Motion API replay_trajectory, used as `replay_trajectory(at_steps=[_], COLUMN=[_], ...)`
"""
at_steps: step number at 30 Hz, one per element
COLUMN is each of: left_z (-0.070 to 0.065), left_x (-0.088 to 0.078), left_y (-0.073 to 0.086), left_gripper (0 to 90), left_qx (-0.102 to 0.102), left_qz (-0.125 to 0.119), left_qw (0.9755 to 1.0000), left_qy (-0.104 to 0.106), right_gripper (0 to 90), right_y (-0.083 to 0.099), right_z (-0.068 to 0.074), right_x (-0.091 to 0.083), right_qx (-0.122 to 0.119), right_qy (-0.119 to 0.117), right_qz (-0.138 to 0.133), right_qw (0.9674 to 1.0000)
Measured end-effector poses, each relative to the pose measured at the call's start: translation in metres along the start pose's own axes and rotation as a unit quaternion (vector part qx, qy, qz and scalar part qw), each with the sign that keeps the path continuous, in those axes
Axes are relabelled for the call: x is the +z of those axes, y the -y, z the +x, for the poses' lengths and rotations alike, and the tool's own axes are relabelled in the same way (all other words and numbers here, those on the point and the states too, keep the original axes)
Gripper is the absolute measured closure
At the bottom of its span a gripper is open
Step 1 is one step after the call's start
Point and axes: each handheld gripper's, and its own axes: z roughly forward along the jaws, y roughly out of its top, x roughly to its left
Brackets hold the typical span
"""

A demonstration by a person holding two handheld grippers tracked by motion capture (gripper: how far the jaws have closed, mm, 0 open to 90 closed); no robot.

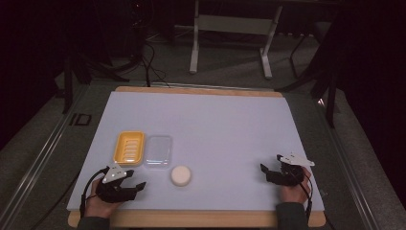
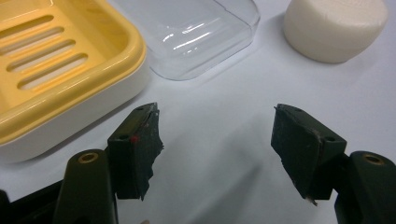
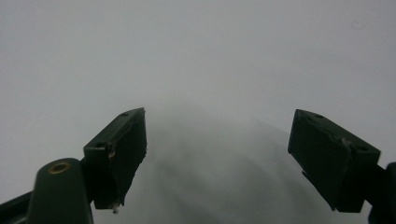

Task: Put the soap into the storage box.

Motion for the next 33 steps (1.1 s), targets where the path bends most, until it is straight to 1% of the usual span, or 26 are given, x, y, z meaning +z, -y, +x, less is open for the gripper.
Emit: replay_trajectory(at_steps=[2, 5, 7, 9, 11, 15, 17, 19, 21, 23, 27, 30, 32, 33], left_z=[-0.001, -0.006, -0.008, -0.009, -0.008, -0.007, -0.007, -0.008, -0.010, -0.011, -0.010, -0.010, -0.010, -0.010], left_x=[0.001, 0.001, 0.002, 0.001, -0.001, -0.003, -0.004, -0.004, -0.004, -0.004, -0.004, -0.002, 0.001, 0.002], left_y=[0.000, 0.000, -0.001, -0.002, -0.003, -0.006, -0.008, -0.011, -0.013, -0.014, -0.018, -0.021, -0.023, -0.025], left_gripper=[33.3, 33.3, 33.2, 33.2, 33.2, 33.3, 33.3, 33.3, 33.3, 33.3, 33.2, 33.2, 33.2, 33.3], left_qx=[0.000, 0.004, 0.008, 0.004, 0.002, -0.001, 0.001, 0.011, 0.023, 0.032, 0.042, 0.044, 0.043, 0.046], left_qz=[0.004, 0.013, 0.010, 0.008, 0.006, 0.009, 0.008, 0.015, 0.026, 0.034, 0.040, 0.042, 0.043, 0.046], left_qw=[1.0000, 0.9999, 0.9999, 1.0000, 1.0000, 1.0000, 1.0000, 0.9998, 0.9994, 0.9989, 0.9983, 0.9981, 0.9980, 0.9977], left_qy=[0.001, 0.002, 0.000, -0.002, 0.001, 0.000, 0.005, 0.009, 0.004, 0.000, 0.003, 0.012, 0.020, 0.020], right_gripper=[17.7, 14.7, 13.9, 14.0, 14.0, 14.3, 14.3, 14.3, 14.3, 14.3, 14.4, 13.9, 13.8, 13.8], right_y=[0.000, 0.001, 0.001, 0.001, 0.000, 0.000, 0.000, 0.000, 0.000, 0.001, 0.001, 0.002, 0.003, 0.003], right_z=[0.001, 0.001, 0.000, 0.000, 0.000, 0.000, 0.000, 0.000, 0.000, 0.000, -0.001, -0.002, -0.003, -0.003], right_x=[0.000, -0.001, -0.002, -0.002, 0.000, 0.000, 0.000, 0.000, -0.001, -0.001, -0.003, -0.005, -0.006, -0.006], right_qx=[-0.005, -0.002, 0.004, 0.007, 0.008, 0.007, 0.006, 0.005, 0.006, 0.006, 0.013, 0.017, 0.022, 0.024], right_qy=[0.003, 0.007, 0.010, 0.016, 0.016, 0.015, 0.014, 0.015, 0.017, 0.017, 0.012, 0.012, 0.011, 0.011], right_qz=[0.000, -0.008, -0.011, -0.008, -0.003, -0.001, -0.002, -0.003, -0.005, -0.007, -0.014, -0.027, -0.030, -0.030], right_qw=[1.0000, 0.9999, 0.9999, 0.9998, 0.9998, 0.9999, 0.9999, 0.9999, 0.9998, 0.9998, 0.9997, 0.9994, 0.9993, 0.9992])
